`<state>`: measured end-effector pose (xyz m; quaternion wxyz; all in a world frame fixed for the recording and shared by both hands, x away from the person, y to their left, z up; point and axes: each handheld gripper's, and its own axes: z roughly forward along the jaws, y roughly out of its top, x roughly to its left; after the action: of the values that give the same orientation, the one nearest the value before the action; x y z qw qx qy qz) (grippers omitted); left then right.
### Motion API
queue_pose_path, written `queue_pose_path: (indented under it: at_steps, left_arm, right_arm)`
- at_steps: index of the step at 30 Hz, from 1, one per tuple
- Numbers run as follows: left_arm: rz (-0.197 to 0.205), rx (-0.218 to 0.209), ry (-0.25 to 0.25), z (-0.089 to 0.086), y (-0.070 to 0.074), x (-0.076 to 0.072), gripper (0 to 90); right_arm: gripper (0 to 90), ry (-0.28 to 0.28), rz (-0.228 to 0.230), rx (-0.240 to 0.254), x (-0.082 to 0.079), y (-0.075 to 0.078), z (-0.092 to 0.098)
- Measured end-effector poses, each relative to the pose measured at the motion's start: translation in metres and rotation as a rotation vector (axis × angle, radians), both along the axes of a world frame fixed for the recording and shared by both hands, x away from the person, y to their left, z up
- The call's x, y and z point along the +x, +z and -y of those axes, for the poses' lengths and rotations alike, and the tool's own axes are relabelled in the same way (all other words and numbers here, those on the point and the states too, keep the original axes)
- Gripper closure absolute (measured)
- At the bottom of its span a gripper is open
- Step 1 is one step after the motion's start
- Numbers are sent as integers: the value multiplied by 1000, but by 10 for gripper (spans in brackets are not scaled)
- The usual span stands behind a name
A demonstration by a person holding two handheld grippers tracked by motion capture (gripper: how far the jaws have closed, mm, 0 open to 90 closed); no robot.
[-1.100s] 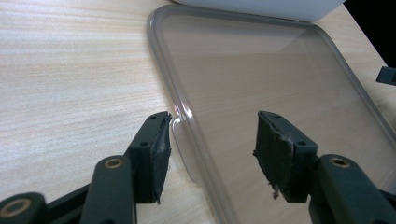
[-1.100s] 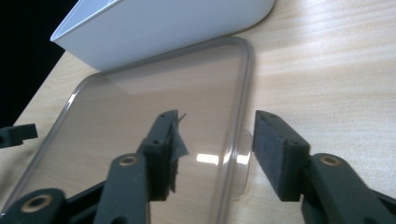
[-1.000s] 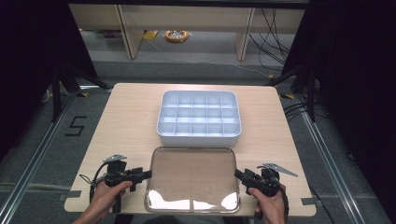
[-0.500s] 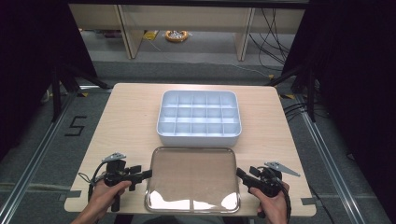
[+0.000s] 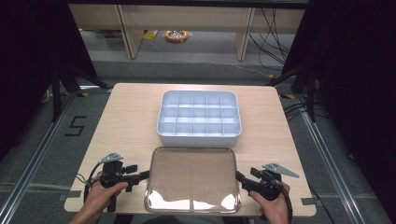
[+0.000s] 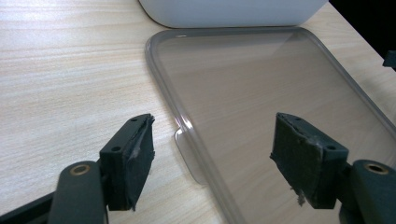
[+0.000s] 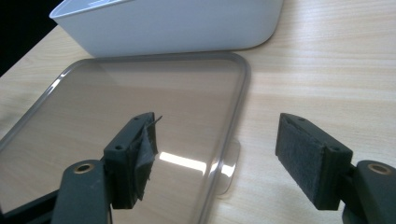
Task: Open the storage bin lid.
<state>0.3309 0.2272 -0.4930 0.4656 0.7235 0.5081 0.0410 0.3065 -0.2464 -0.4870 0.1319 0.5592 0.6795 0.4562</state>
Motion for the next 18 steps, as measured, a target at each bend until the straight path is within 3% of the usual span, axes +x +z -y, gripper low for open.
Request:
queue_pose_path:
  at_steps: [1,2,3,4,5,7,9,10,13,14,15,16,18]
  left_arm:
    - [10,0,-7,0,-1,0,288]
    - [10,3,-10,-1,-1,-1,284]
    - [8,3,-15,-1,-1,-1,280]
    - [6,0,-22,-2,-2,-1,276]
    - [4,0,-22,-3,-3,-2,272]
    - [2,-4,-21,-3,-3,-2,264]
    - [2,-7,-26,-5,-4,-4,254]
    - [5,-3,-30,-5,-4,-5,249]
    - [3,-2,-37,-6,-5,-8,242]
    - [4,6,-53,-7,-5,-8,239]
    - [4,-5,-42,-6,-5,-10,237]
    - [0,18,-50,-8,-4,-10,236]
    - [4,15,-50,-8,-5,-12,235]
  right_arm:
    - [299,-26,-53,13,-4,3,-3]
    - [296,-13,-34,10,-3,3,-3]
    - [292,6,-14,-32,-3,2,0]
    - [288,-12,-38,-9,-6,4,-2]
    - [285,9,9,-16,-4,1,0]
    - [277,-15,-38,11,-9,4,-4]
    - [268,13,-4,-44,-8,1,2]
    - [265,10,-5,-24,-9,0,2]
    - [259,4,2,-33,-12,-2,4]
    - [258,-15,-41,-3,-16,0,2]
    - [257,5,-5,-31,-15,-1,5]
    - [256,1,-6,-31,-16,-1,5]
    - [251,3,-3,-22,-17,-1,5]
